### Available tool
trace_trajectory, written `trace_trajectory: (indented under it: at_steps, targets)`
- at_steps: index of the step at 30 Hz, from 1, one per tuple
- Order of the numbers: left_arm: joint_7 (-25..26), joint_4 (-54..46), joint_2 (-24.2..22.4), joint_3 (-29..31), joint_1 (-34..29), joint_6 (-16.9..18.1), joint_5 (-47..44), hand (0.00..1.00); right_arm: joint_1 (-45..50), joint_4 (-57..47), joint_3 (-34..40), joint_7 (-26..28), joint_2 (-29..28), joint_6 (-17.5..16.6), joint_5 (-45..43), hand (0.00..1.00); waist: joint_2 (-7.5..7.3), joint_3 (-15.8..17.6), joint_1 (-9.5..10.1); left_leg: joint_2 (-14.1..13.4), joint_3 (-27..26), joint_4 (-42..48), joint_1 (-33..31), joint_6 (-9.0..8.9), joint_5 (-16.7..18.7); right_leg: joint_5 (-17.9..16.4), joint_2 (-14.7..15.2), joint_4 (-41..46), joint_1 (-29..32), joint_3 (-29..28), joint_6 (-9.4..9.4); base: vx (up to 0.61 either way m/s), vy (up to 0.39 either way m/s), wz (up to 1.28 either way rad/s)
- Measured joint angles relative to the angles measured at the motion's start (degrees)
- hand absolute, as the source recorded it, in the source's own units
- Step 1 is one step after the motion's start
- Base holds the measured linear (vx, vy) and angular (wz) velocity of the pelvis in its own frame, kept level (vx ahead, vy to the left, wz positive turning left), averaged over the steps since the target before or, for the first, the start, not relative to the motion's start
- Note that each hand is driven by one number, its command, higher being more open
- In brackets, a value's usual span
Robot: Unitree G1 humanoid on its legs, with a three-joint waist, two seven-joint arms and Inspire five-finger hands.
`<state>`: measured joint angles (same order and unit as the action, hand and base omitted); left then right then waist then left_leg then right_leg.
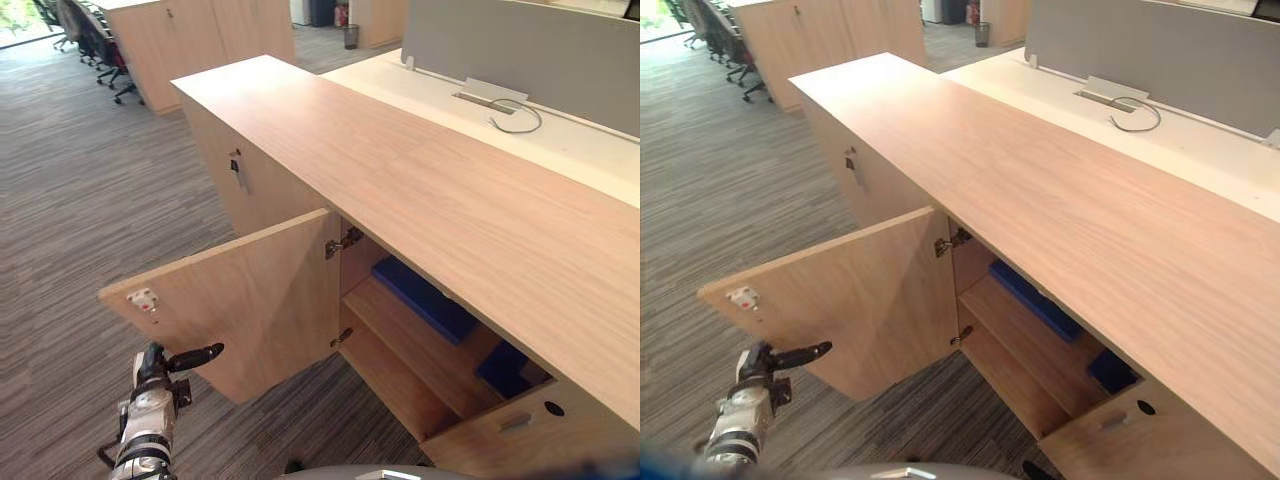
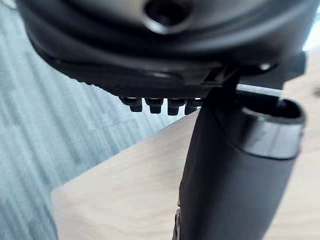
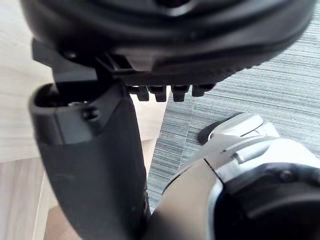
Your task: Walk over to the cabinet, pick up the folder, carry it to the office cabinet, place the folder inside the office cabinet, then close the office cabinet door
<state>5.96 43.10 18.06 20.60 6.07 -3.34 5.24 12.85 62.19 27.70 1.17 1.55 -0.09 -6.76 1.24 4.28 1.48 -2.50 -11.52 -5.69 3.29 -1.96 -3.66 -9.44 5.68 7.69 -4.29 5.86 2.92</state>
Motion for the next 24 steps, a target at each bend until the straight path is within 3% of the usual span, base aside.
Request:
trace_trajectory:
  at_steps: [5,10,14,20,24]
  targets:
    - [3.2,-14.8,3.5,-6.2,-5.1,0.4,14.5,1.0,1.5,-1.2,-3.7,-0.4,0.3,-1.0,0.0,1.0,-0.85,-0.6,1.46,0.4,1.0,0.0,-0.2,0.07,-0.1,0.0,0.4,-0.9,-1.0,1.4,0.71,-0.03,0.009,0.16]
    - [5.6,-15.8,7.9,-12.1,-6.1,0.7,25.9,1.0,1.6,-1.1,-7.2,-0.5,0.9,-1.2,0.2,1.0,-1.86,-1.0,2.43,1.7,1.1,0.0,0.0,0.96,0.3,0.2,1.9,-1.4,-2.0,2.0,1.42,0.06,0.044,0.06]
    - [5.3,-19.5,16.8,-21.6,-8.9,2.5,35.2,1.0,1.5,-0.7,-9.4,-0.5,1.6,-1.8,0.7,1.0,-2.04,-1.0,3.32,3.2,1.3,0.0,0.3,1.65,0.8,0.2,3.4,-0.1,-2.4,3.2,1.99,0.04,0.06,0.17]
    - [4.8,-22.9,28.6,-31.4,-10.3,5.5,42.3,1.0,1.5,-0.4,-11.5,-0.5,2.6,-3.1,2.4,1.0,-1.94,-1.0,4.48,3.9,1.3,0.0,1.6,2.44,1.6,0.2,4.4,2.9,-2.6,3.6,2.0,-0.03,0.038,0.08]
    - [4.7,-24.3,35.1,-36.5,-10.3,9.6,45.4,1.0,1.5,-0.1,-11.5,-0.5,2.7,-3.2,2.7,1.0,-1.73,-1.2,4.7,4.3,1.0,0.0,1.6,3.11,2.0,0.8,5.2,3.2,-2.4,3.8,2.86,-0.08,0.025,0.06]
